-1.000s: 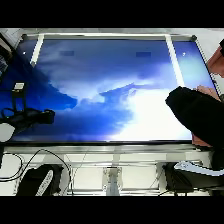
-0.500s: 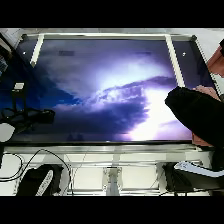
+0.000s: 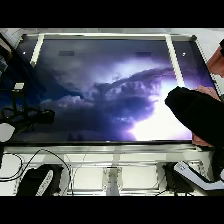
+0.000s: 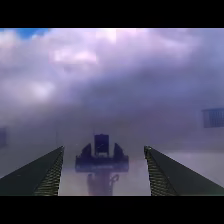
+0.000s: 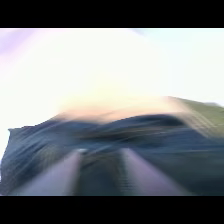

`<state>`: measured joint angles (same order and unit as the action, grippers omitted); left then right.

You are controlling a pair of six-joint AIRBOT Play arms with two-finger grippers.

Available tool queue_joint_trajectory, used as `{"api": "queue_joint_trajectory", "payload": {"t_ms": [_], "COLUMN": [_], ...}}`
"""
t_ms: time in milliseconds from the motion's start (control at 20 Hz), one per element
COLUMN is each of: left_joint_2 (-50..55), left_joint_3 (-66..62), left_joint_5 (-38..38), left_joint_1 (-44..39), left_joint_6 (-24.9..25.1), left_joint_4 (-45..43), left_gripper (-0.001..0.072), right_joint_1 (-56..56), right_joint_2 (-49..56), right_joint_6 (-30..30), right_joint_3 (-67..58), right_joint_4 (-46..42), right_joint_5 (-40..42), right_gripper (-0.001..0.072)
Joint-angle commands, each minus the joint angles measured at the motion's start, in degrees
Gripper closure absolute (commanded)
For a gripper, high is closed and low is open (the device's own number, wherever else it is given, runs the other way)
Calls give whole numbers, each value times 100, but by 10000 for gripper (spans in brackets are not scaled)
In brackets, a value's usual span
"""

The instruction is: Fold the clothes and pants, and hang the long-sleeved shirts on hangers.

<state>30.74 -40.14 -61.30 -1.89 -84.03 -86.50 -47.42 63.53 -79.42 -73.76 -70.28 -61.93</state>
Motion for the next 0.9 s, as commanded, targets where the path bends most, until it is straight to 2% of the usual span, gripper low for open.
{"api": "queue_joint_trajectory", "payload": {"t_ms": [0,100,200,450,650,850], "left_joint_2": [-4,-4,-4,-4,-4,-4], "left_joint_3": [0,0,0,0,0,0], "left_joint_5": [2,2,2,2,2,2], "left_joint_1": [2,2,2,2,2,2], "left_joint_6": [0,0,0,0,0,2], "left_joint_4": [-2,-2,-2,-2,-2,-2], "left_gripper": [127,127,126,126,126,126], "right_joint_1": [1276,2288,3185,5095,5919,6188], "right_joint_2": [-50,-55,-55,-48,-48,-48], "right_joint_6": [940,1012,1010,984,960,796], "right_joint_3": [-20,138,417,1475,2039,2218], "right_joint_4": [702,704,686,570,511,511], "right_joint_5": [-1379,-1687,-1639,-691,-363,-337], "right_gripper": [700,699,699,700,699,699]}}
